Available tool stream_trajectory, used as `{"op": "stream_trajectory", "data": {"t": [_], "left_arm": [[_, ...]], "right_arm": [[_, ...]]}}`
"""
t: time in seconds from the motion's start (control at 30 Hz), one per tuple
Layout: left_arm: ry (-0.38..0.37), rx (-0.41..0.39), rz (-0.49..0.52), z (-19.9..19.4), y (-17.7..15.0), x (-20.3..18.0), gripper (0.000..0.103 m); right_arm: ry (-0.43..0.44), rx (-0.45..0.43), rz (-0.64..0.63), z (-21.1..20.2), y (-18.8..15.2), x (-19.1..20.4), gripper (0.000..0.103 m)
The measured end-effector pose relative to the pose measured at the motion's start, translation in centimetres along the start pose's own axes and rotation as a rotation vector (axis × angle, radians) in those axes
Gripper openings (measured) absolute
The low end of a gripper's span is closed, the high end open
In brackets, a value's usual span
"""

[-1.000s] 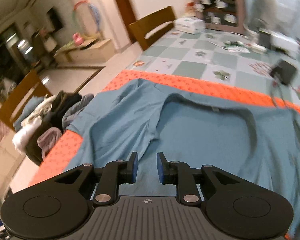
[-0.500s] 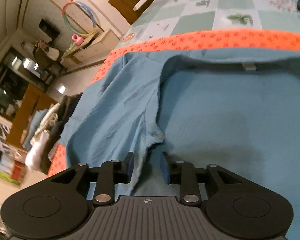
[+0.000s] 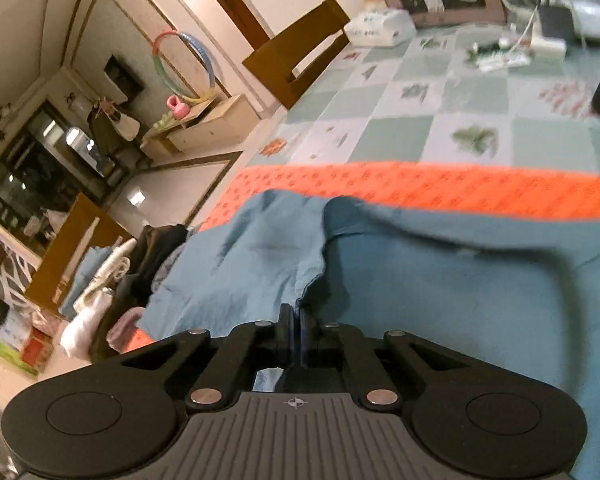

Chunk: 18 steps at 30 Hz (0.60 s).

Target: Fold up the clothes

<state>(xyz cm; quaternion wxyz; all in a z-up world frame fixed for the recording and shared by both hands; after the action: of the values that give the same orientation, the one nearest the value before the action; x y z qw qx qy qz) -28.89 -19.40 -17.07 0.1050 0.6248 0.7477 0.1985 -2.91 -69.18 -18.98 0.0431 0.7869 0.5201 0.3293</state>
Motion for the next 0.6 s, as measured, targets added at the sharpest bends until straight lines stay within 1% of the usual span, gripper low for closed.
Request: {"op": "stream_trajectory", "data": {"t": [0.07, 0.1, 0.17, 0.27, 0.33, 0.37, 0.4, 0.47, 0.6], "left_arm": [[-0.014, 0.008, -0.002, 0.1, -0.1, -0.3, 0.055], [-0.02, 0.012, -0.003, 0.1, -0.1, -0.6, 0.055], [-0.034, 0.02, -0.003, 0.2, -0.3, -1.1, 0.055], [-0.048, 0.025, 0.002, 0.2, -0.2, -1.9, 0.055], [-0.053, 0.023, 0.004, 0.1, -0.1, -2.5, 0.055], [-0.055, 0.021, 0.003, 0.0, 0.1, -2.7, 0.055], [-0.057, 0.018, 0.001, -0.1, 0.2, -2.9, 0.055], [-0.059, 0.01, -0.004, -0.3, 0.7, -3.4, 0.055], [-0.064, -0.008, -0.006, -0.6, 1.8, -4.3, 0.055]], "right_arm": [[-0.045, 0.017, -0.049, -0.7, 0.2, -1.0, 0.005], [-0.09, 0.023, -0.08, -0.9, 0.2, -1.7, 0.005], [-0.129, 0.045, -0.104, -0.8, 0.0, -2.9, 0.006], [-0.145, 0.065, -0.122, -0.5, 0.0, -3.9, 0.007], [-0.144, 0.052, -0.143, -0.8, 0.6, -3.8, 0.01], [-0.136, 0.036, -0.155, -1.0, 1.1, -3.6, 0.018], [-0.129, 0.021, -0.168, -1.3, 1.7, -3.3, 0.031], [-0.122, -0.009, -0.204, -1.5, 3.0, -2.5, 0.042], [-0.122, 0.006, -0.267, 0.6, 5.1, -1.2, 0.041]]}}
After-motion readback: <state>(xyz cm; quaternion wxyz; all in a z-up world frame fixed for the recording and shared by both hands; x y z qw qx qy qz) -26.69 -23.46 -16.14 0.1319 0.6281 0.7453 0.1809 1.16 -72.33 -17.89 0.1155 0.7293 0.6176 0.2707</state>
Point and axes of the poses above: each gripper's, at about its wrist camera, not at the fingertips, and z roughly the way its jaws point, x to its left, y to its top, the point moved 9 cm from there along z, roughly the way its jaws point, and after that the axes turned 12 degrees about x, right-handed, at the moved point
